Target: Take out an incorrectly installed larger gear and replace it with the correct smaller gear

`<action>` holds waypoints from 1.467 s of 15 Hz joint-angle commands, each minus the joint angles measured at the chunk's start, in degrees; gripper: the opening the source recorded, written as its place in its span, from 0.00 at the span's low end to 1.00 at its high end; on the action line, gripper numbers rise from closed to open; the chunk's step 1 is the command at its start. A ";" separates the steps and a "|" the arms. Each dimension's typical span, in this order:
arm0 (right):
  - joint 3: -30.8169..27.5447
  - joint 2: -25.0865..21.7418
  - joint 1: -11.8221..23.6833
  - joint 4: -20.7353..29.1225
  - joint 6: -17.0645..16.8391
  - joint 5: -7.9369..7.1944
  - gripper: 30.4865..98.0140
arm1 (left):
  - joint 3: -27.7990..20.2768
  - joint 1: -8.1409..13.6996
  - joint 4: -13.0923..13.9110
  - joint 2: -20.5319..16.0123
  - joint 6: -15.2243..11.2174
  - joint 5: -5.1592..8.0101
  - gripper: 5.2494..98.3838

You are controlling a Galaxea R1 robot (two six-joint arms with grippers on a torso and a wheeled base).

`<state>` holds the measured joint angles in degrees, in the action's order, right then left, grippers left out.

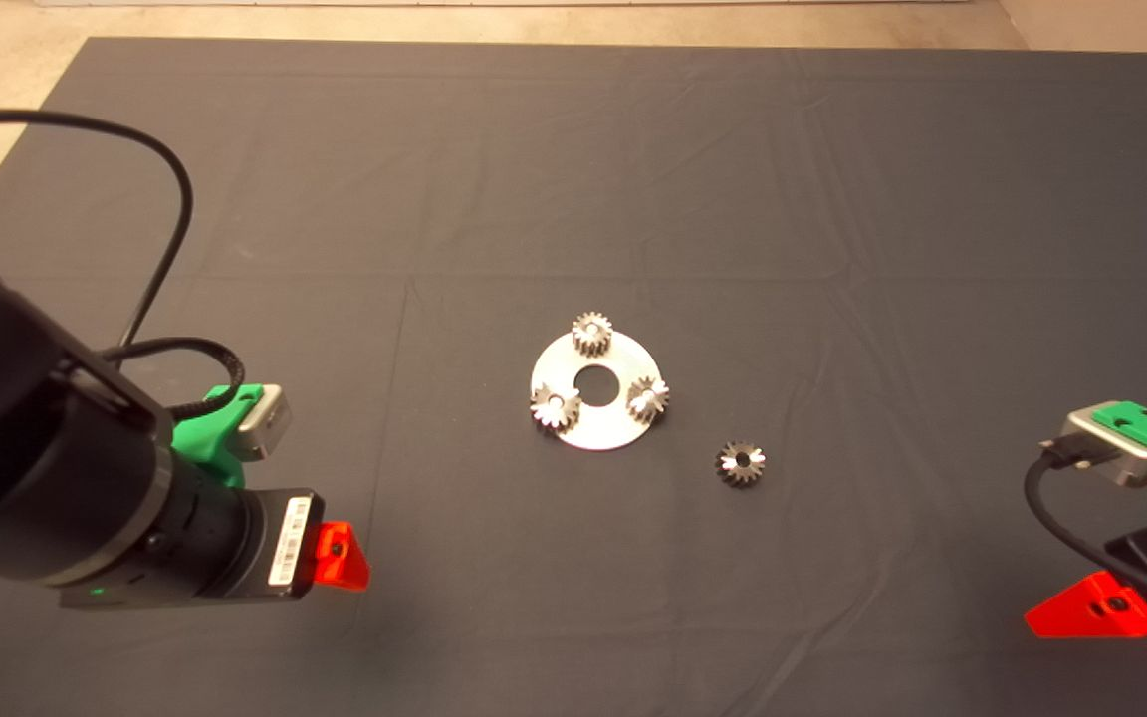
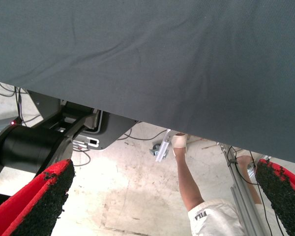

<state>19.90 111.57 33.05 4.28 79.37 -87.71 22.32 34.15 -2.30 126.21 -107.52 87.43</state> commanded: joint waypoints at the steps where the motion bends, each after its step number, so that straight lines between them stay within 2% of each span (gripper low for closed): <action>1: -0.31 -0.25 1.06 1.08 0.26 -6.42 1.00 | -0.89 0.40 1.16 0.14 -0.23 1.51 0.99; 7: -0.31 -0.07 1.06 1.00 0.26 -6.42 1.00 | 0.50 0.40 0.72 5.46 -0.41 1.43 0.99; 9: -0.31 -0.07 1.06 1.00 0.26 -6.42 1.00 | 3.53 0.40 0.55 8.96 -0.32 1.16 0.99; 11: -0.31 0.01 1.06 1.00 0.26 -6.42 1.00 | 6.26 0.40 0.31 10.28 -0.23 0.99 0.99; 12: -0.31 0.10 1.14 0.91 0.26 -6.33 1.00 | 7.19 0.40 -0.95 10.69 -0.23 0.20 0.99; 14: -0.31 0.10 1.14 0.91 0.17 -6.33 1.00 | 8.94 0.23 -5.33 13.44 -0.32 -1.30 0.99; 17: -0.31 0.19 1.14 0.91 0.08 -6.24 1.00 | 14.97 0.05 -5.78 21.94 -0.23 -1.56 0.99; 19: -0.31 0.19 1.14 0.91 -0.01 -6.24 1.00 | 17.99 0.05 -6.40 25.62 -0.15 -1.56 0.99; 22: -0.31 0.19 1.14 0.91 -0.01 -6.24 1.00 | 20.71 -0.04 -6.84 26.24 -0.06 -1.56 0.99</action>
<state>19.87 111.74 33.07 4.32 79.35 -87.78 41.27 33.84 -8.44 152.70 -107.52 85.14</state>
